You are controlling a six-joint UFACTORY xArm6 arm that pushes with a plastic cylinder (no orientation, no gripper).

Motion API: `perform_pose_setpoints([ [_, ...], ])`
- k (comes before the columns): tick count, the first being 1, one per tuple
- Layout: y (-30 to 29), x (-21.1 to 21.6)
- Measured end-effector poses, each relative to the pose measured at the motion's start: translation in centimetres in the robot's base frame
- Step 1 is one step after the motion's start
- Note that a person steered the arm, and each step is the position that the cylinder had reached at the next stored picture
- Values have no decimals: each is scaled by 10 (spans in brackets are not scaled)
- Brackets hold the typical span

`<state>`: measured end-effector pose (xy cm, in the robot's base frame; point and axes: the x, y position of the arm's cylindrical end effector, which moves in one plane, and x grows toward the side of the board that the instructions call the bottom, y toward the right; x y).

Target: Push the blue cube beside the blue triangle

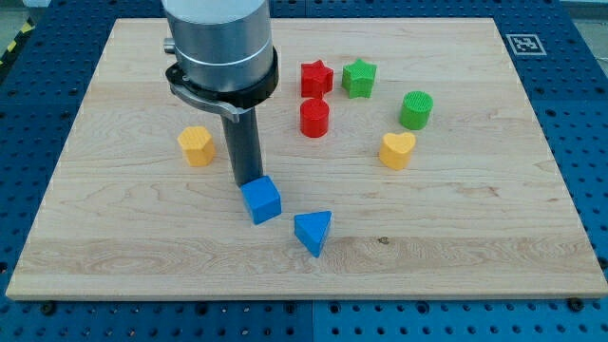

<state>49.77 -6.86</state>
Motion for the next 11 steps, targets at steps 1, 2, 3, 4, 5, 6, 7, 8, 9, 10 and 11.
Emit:
perform_pose_setpoints([
  [1, 0, 0],
  [2, 0, 7],
  [3, 4, 18],
  [4, 4, 27],
  [5, -8, 38],
  [6, -11, 51],
  [7, -11, 54],
  [8, -11, 64],
  [9, -11, 73],
  [10, -7, 73],
  [11, 8, 73],
])
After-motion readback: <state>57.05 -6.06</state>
